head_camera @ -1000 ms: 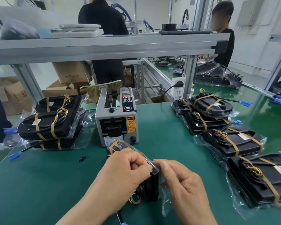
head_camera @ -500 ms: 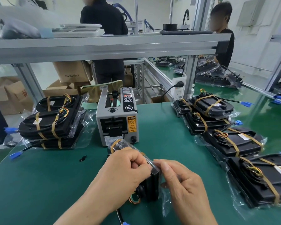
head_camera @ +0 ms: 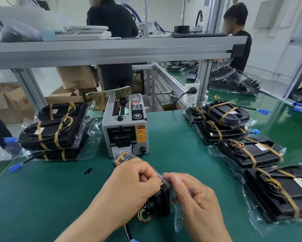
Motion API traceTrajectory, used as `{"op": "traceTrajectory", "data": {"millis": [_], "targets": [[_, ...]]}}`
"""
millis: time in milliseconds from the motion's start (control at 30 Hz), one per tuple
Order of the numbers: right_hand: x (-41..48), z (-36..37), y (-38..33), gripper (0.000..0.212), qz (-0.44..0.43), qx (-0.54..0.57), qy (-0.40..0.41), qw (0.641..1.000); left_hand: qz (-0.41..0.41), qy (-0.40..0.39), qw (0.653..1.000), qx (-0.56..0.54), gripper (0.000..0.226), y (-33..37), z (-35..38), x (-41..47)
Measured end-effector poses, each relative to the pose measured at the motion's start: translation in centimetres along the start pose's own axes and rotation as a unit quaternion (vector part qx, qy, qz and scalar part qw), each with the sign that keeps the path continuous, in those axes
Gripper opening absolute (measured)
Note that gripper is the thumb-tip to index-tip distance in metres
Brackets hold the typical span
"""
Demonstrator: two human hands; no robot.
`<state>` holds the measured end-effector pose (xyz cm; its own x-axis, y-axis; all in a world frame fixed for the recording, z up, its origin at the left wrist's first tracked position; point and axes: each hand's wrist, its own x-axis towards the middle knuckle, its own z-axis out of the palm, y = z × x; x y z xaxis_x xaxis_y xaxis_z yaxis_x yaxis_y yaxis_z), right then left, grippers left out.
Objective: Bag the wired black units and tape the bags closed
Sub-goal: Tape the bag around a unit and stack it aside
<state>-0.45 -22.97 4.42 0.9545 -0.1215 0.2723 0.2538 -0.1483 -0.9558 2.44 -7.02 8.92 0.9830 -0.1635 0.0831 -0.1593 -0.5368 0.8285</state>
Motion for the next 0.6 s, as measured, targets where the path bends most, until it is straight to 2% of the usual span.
{"op": "traceTrajectory", "data": {"millis": [600], "targets": [[0.01, 0.07, -0.05, 0.022, 0.001, 0.003, -0.003, 1.000, 0.002, 0.019, 1.000, 0.013, 0.013, 0.37, 0.09, -0.16]]}}
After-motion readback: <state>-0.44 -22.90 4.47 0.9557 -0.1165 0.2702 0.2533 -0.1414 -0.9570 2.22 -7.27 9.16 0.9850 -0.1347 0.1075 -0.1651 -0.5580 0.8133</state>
